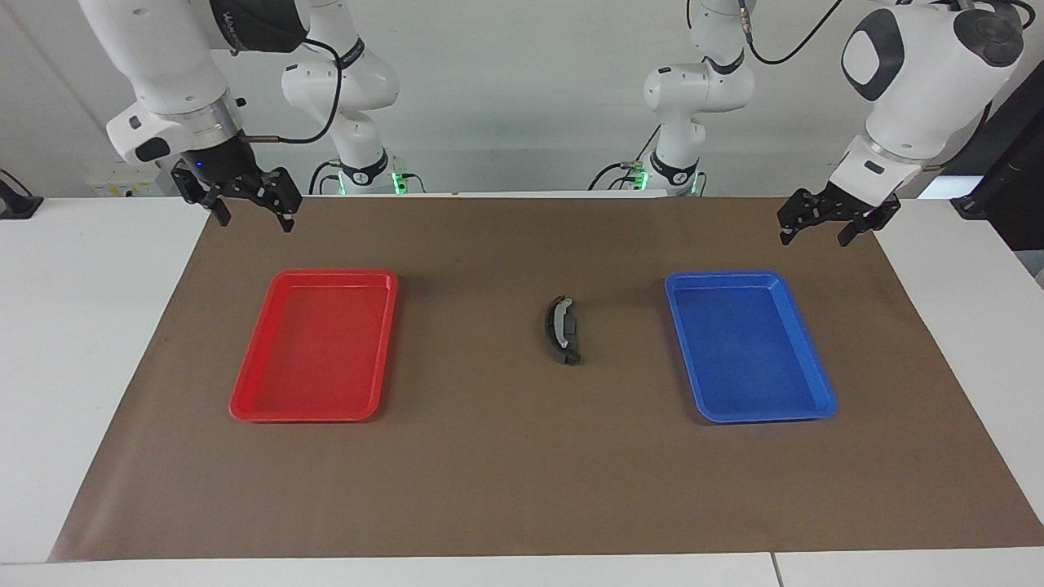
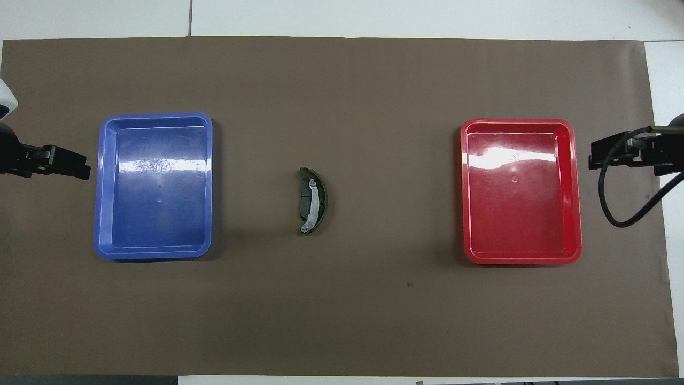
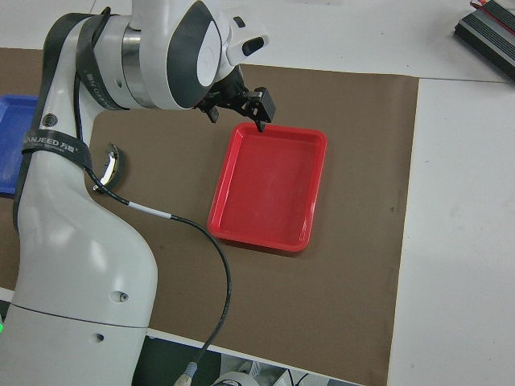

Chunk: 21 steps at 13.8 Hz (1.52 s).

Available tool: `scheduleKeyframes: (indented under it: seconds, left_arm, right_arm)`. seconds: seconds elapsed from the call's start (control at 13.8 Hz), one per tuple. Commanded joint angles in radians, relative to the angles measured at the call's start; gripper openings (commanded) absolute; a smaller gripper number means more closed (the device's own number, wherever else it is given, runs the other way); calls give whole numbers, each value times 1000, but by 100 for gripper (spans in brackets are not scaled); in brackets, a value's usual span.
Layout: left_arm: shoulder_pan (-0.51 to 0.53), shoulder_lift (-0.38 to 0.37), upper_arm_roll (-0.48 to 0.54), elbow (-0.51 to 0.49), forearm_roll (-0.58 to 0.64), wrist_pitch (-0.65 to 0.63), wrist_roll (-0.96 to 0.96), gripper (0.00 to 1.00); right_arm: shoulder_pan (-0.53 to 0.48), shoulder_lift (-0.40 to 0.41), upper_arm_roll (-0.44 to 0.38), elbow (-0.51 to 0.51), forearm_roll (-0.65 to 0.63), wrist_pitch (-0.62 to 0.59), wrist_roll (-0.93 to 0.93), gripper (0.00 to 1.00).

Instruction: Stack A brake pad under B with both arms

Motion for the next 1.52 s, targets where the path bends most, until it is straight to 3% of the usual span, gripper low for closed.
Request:
scheduleKeyframes:
  seconds: [0.0,0.51,0.72,1.45]
  left_arm:
    - [11,-10,-7,-17,11,18,11,100]
    - [11,-10,-7,-17,11,18,11,100]
    - [11,-10,-7,-17,11,16,11,100]
    - [11,-10,-7,-17,11,18,11,100]
  right_arm:
    - [-13,-10,-11,-9,-4,-28,-18,100]
    - [-5,31,1,92,14,-96,-19,100]
    - [-13,31,-2,81,16,-59,-111,100]
    - [-7,28,-1,81,16,-59,-108,100]
